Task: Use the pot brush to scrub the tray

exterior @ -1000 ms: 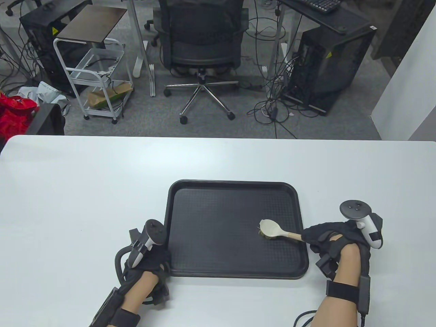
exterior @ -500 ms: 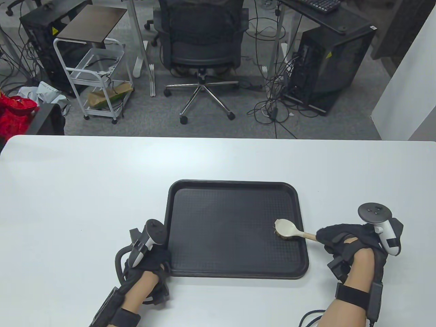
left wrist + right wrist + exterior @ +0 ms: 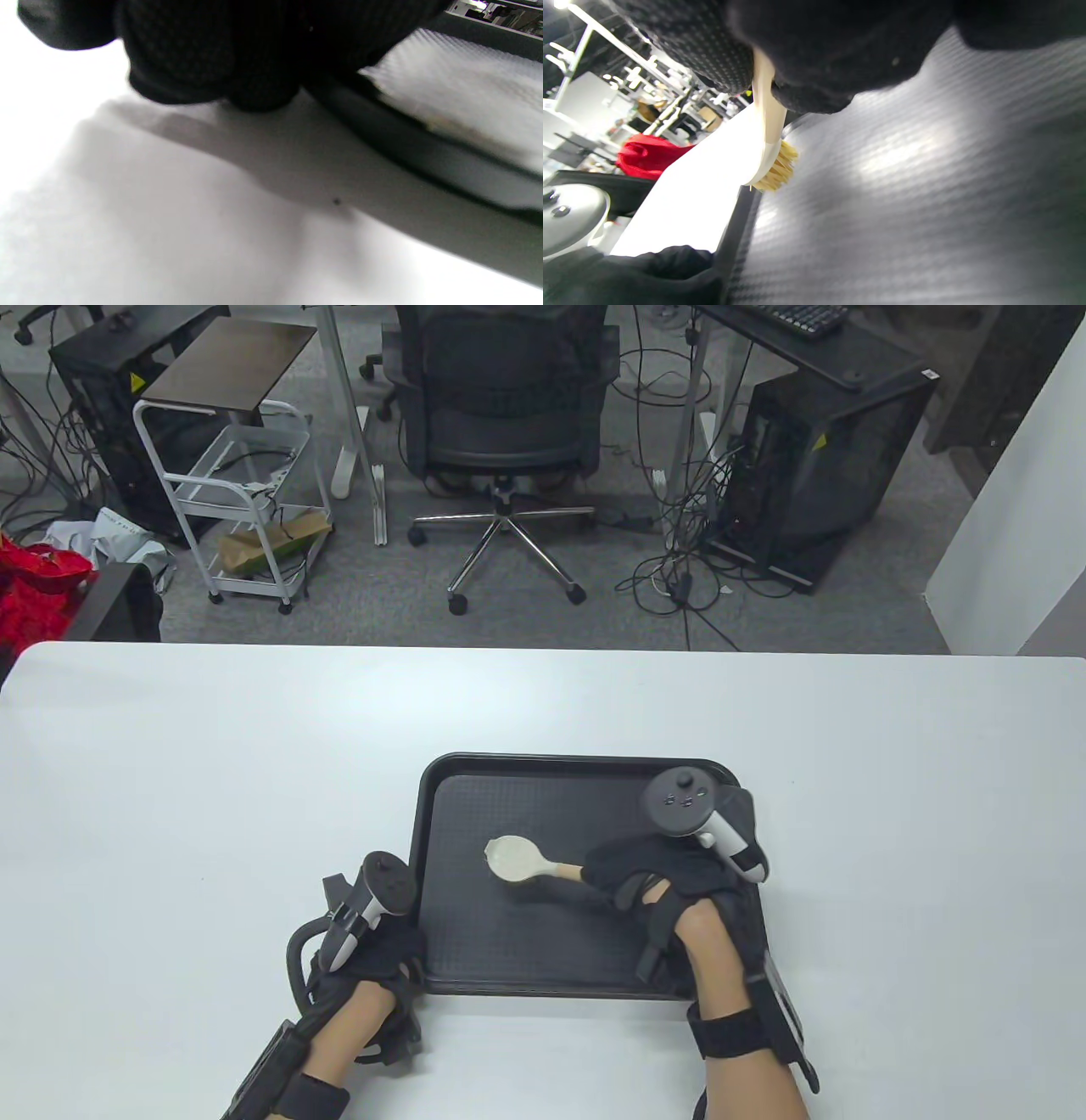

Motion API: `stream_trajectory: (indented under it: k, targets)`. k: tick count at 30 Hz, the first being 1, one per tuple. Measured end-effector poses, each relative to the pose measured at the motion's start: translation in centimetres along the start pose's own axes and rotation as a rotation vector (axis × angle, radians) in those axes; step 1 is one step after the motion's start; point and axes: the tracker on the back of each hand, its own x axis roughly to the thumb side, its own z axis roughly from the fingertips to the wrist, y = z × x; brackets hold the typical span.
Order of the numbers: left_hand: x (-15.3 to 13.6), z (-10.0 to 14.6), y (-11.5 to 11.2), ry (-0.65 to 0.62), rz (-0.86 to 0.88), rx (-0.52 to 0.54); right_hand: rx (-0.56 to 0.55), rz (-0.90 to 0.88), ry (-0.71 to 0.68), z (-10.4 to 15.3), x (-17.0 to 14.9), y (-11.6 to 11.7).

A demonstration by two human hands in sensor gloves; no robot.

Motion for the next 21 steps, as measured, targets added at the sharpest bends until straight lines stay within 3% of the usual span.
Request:
stream_trajectory:
  k: [3, 13, 15, 21]
  targets:
    - [0.0, 0.0, 0.0, -0.001, 0.001, 0.0, 0.038, -0.041, -0.017, -1.0, 1.0, 2.6]
    - [0.0, 0.0, 0.0, -0.003, -0.002, 0.002, 0.029, 0.022, -0.028, -2.1, 2.5, 6.2]
    - [0.0, 0.0, 0.0, -0.003, -0.001, 0.002, 0.065, 0.058, -0.016, -2.3, 2.5, 6.6]
    - [0.0, 0.0, 0.0, -0.005, -0.002, 0.004, 0.029, 0.123, 0.017, -1.6, 1.6, 5.8]
